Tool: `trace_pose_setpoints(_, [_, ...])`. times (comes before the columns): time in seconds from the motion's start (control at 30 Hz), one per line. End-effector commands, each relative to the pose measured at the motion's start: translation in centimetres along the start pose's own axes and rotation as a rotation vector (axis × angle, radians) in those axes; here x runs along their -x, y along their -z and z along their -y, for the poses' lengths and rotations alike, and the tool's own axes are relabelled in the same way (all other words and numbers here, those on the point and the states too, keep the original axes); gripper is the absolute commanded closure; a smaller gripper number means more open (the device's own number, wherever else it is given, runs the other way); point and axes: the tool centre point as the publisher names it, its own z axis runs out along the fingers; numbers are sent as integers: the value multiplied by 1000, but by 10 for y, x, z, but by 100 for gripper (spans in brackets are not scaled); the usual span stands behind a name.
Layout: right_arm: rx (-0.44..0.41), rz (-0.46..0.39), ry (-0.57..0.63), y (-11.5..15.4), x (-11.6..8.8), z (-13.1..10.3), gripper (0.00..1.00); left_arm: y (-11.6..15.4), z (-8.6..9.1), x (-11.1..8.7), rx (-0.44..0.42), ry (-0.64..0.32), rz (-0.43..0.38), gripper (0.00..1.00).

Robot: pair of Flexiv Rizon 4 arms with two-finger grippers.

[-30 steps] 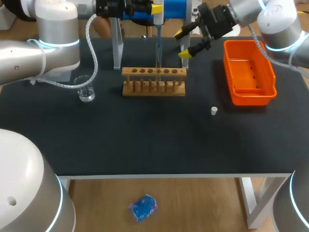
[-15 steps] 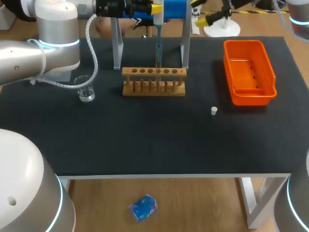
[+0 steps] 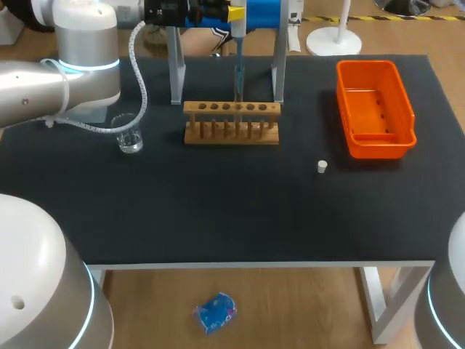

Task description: Invert the test tube, pick up the pipette, mount the tip to pipette, aspirate from beaker and dispense into the tube, eject the tip, return the pipette, and cap with the stopper.

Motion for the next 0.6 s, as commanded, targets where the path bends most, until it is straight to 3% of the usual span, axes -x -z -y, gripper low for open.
trace_pose_setpoints(0.03, [-27, -55, -7, -3, 19, -20, 0, 0, 1, 0, 2, 1, -1, 100])
trace_pose_setpoints(0.17, [-34, -43, 6, -4, 26, -44, 0, 0, 1, 0, 2, 1, -1, 100])
trace_pose_setpoints(0.6, [-34, -43, 6, -4, 26, -44, 0, 0, 1, 0, 2, 1, -1, 100])
